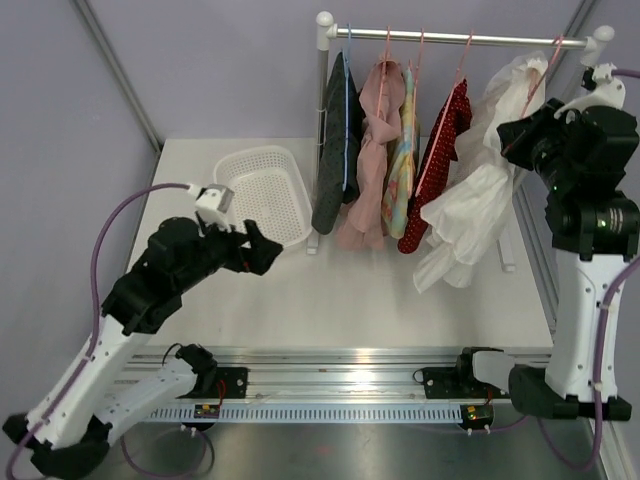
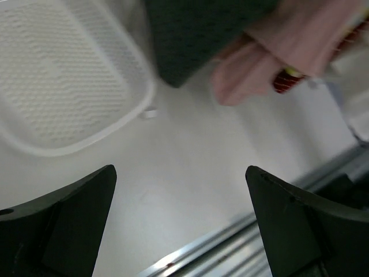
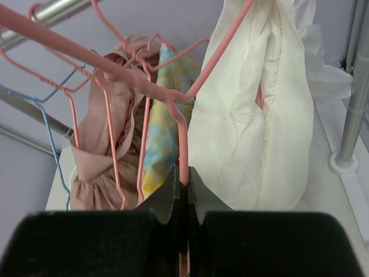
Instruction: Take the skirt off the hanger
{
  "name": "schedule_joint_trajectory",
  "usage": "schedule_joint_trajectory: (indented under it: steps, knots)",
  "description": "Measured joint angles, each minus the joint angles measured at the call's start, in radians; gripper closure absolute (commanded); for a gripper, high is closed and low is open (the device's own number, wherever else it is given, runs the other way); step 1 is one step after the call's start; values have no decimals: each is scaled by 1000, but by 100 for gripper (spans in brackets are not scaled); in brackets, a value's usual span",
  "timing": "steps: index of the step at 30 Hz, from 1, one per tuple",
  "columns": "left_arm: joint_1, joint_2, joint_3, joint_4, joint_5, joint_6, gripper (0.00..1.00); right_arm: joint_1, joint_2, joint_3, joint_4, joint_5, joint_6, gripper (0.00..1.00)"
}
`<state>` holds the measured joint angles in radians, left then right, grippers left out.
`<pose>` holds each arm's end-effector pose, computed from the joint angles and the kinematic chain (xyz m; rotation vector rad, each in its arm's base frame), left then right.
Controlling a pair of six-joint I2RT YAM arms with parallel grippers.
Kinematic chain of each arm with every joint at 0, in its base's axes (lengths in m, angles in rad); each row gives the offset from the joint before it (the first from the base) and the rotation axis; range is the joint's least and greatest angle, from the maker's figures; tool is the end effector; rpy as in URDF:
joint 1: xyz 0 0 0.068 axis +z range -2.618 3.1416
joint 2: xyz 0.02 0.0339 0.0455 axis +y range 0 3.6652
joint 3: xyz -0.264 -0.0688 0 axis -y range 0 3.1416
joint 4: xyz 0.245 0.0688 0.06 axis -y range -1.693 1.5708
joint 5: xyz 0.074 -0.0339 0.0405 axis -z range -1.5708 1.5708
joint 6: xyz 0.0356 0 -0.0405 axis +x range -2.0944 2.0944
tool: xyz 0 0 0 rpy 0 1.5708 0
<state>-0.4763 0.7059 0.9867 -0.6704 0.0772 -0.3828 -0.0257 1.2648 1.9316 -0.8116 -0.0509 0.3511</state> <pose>0.1224 -0.0662 0.3687 0.1462 2.0092 -0.6330 0.2043 -0.0034 0.5481 0.2855 1.6999 0.2847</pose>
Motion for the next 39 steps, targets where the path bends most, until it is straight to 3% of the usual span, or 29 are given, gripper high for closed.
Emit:
schedule_joint_trajectory:
  steps: [5, 8, 13, 19, 30, 32, 34, 35, 36, 39]
  knots:
    - [-513, 247, 264, 110, -143, 29, 1, 1, -200, -223, -1, -38, 42, 100]
    - [-701, 430, 395, 197, -184, 57, 1, 1, -259, -299, -3, -63, 66, 100]
    - [-803, 700, 501, 335, -174, 65, 1, 1, -325, -381, -46, -90, 99, 100]
    - [-870, 935, 631, 370, -160, 66, 1, 2, -415, -378, -117, -124, 130, 100]
    - [-915, 974, 673, 430, -116, 52, 1, 2, -463, -336, -160, -138, 135, 100]
    - [-918, 964, 645, 466, -97, 40, 13, 2, -466, -337, -167, -147, 145, 100]
    - [-918, 961, 625, 506, -64, 20, 44, 2, -471, -337, -167, -155, 156, 100]
    - [-919, 960, 612, 536, -45, 6, 92, 2, -473, -337, -167, -156, 162, 100]
    - [-920, 958, 593, 576, -27, -7, 100, 2, -477, -337, -167, -158, 167, 100]
    - [-925, 946, 536, 679, 3, -29, 100, 2, -484, -336, -168, -161, 174, 100]
